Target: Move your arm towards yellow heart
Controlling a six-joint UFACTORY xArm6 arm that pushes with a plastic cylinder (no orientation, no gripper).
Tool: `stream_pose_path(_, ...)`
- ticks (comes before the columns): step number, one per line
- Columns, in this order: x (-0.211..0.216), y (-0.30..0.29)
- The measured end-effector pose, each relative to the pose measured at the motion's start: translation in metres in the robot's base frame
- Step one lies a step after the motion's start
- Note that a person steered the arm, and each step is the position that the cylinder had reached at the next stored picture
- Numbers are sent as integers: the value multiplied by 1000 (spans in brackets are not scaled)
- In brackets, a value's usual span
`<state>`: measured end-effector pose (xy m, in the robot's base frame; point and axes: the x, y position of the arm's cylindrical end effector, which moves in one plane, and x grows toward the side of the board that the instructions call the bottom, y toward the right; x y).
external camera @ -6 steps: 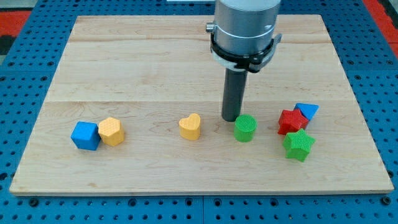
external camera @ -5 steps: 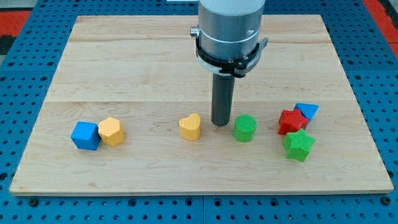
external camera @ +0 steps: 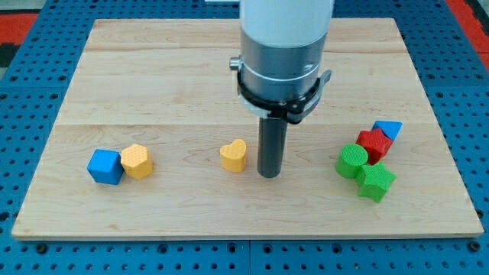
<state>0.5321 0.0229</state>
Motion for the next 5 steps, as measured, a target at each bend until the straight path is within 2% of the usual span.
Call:
stream_pose_path(1,26,-30)
stream_pose_path(2,35,-82)
stream_pose_path(3,14,-118)
stream_pose_path(4,-14,-120)
stream_pose_path(5,-21,-90)
